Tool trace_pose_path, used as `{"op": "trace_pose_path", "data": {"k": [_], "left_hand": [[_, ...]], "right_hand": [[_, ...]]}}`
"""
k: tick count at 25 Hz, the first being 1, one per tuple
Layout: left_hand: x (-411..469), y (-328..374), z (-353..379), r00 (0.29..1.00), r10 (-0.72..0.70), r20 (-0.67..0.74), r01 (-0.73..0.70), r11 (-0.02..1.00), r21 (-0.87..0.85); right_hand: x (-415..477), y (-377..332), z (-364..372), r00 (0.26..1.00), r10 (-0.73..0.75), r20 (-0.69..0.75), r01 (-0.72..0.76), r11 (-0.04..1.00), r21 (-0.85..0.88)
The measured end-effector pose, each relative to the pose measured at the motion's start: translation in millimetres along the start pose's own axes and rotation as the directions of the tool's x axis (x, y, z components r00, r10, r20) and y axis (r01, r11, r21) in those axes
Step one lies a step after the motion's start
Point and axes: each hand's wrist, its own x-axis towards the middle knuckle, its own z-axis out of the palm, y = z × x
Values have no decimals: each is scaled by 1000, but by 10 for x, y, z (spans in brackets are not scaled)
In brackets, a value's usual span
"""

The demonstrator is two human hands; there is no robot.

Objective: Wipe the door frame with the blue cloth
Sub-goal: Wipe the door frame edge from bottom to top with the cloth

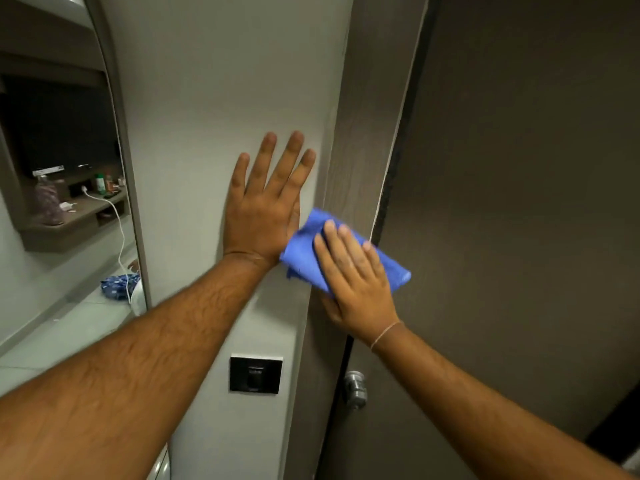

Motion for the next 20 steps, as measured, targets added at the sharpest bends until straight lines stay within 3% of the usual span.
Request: {"op": "trace_pose_path", "data": {"k": [4,8,10,13,16,18,20], "left_hand": [[6,-6,-25,997,-30,75,34,998,-51],[40,23,-127,989,-42,145,54,996,-75],[56,99,-222,981,-74,179,96,989,-115],[-40,531,-415,948,-268,172,305,919,-249],[-591,1416,-664,936,-274,218,339,867,-364],[-1247,2299,-873,917,-132,377,302,846,-439],[-1978,3042,-1170,835,52,548,279,819,-502]], "right_hand": [[-604,-183,175,993,-121,-9,121,992,-44],[-797,-297,-67,981,-112,160,86,983,162],[-939,-350,-277,959,-43,279,-34,963,266],[-1379,-456,-626,877,268,398,-413,845,340],[-2095,-658,-1072,637,559,532,-759,575,305],[-2872,-772,-1431,363,706,608,-930,308,198],[-3586,-904,-1799,71,777,625,-996,23,85]]}}
